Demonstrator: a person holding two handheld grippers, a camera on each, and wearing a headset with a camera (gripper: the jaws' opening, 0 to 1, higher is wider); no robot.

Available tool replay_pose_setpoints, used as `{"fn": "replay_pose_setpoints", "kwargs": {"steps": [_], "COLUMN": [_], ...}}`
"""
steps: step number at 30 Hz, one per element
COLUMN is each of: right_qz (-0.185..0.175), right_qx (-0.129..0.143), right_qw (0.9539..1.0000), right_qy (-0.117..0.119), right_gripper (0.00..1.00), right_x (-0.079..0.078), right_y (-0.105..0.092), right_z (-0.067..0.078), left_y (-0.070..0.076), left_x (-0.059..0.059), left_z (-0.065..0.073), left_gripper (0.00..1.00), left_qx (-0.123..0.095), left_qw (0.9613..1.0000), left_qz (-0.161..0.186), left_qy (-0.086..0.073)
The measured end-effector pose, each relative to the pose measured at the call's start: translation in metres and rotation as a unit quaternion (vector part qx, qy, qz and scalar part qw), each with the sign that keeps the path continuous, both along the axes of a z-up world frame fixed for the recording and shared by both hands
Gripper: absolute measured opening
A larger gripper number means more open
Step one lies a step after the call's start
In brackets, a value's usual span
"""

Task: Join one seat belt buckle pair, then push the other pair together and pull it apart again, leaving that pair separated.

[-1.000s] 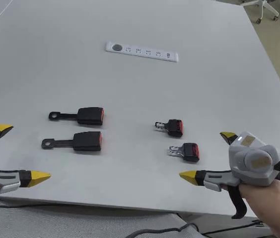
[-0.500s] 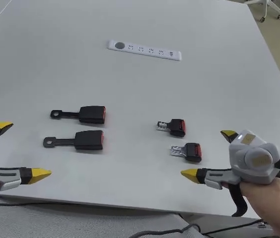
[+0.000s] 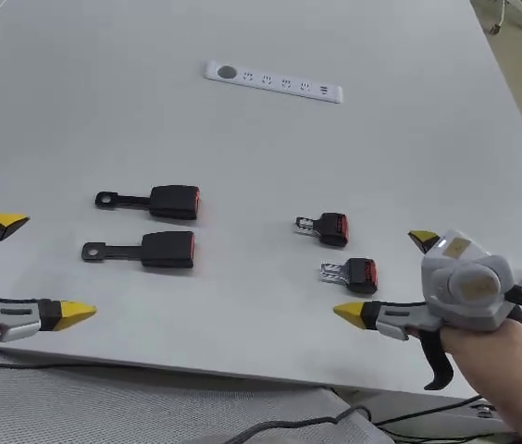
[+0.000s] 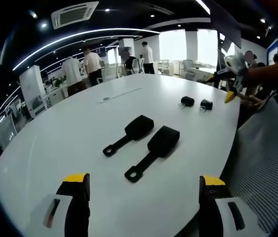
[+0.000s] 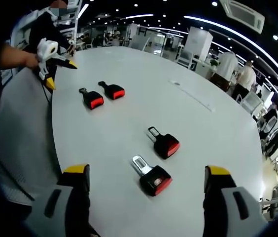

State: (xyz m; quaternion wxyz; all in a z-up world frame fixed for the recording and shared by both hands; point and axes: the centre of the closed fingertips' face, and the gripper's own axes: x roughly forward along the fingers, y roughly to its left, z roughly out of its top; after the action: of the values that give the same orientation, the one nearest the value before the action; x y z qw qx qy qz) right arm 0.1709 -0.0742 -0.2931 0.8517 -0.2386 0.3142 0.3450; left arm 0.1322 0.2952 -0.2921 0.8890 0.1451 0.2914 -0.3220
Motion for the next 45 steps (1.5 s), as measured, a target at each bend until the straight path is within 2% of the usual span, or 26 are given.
{"fn": "replay_pose_setpoints", "kwargs": {"steps": [2,5,12,17,19,23,24,25,27,29,41,45], "right_qz": [0.002,-0.002,-0.002,-0.001,0.001,0.005,0.007,0.009,0.008,0.005,0.008,0.025], "right_qx": [-0.002,-0.009,-0.002,-0.01,-0.011,-0.014,-0.014,-0.015,-0.019,-0.013,-0.021,-0.029], "right_qw": [1.0,0.9999,1.0,0.9999,0.9999,0.9999,0.9999,0.9998,0.9998,0.9998,0.9997,0.9993], "right_qy": [0.001,0.014,0.002,-0.004,0.008,0.004,0.002,0.004,0.007,0.011,0.006,0.003], "right_gripper": [0.97,0.88,0.92,1.0,1.0,1.0,1.0,1.0,1.0,1.0,0.99,0.93], "right_x": [0.0,-0.003,-0.002,-0.003,-0.007,-0.008,-0.008,-0.008,-0.008,-0.009,-0.01,-0.013], "right_y": [0.0,-0.002,-0.001,-0.002,-0.002,-0.003,-0.002,-0.002,-0.004,-0.004,-0.009,-0.01], "right_z": [0.0,-0.002,0.003,0.002,0.0,0.001,0.003,0.002,0.001,0.002,0.009,0.011], "left_y": [0.001,0.001,0.0,-0.001,-0.001,0.0,0.0,0.002,0.001,0.001,0.001,0.001], "left_x": [-0.001,-0.001,-0.004,-0.005,-0.004,-0.004,-0.005,-0.005,-0.006,-0.005,-0.003,-0.004], "left_z": [-0.001,-0.001,-0.004,-0.005,-0.004,-0.004,-0.004,-0.005,-0.005,-0.005,0.0,0.001], "left_gripper": [0.93,0.92,0.93,0.94,0.95,0.95,0.95,0.95,0.94,0.94,0.92,0.9], "left_qx": [0.004,0.007,0.017,0.02,0.02,0.025,0.03,0.047,0.048,0.053,0.054,0.058], "left_qw": [1.0,1.0,0.9998,0.9997,0.9997,0.9996,0.9994,0.9987,0.9986,0.9982,0.9981,0.9977], "left_qz": [0.0,0.0,-0.008,-0.012,-0.012,-0.012,-0.015,-0.022,-0.024,-0.026,-0.028,-0.035], "left_qy": [0.003,0.001,0.006,0.009,0.005,0.004,0.002,-0.002,-0.002,-0.004,-0.009,-0.006]}}
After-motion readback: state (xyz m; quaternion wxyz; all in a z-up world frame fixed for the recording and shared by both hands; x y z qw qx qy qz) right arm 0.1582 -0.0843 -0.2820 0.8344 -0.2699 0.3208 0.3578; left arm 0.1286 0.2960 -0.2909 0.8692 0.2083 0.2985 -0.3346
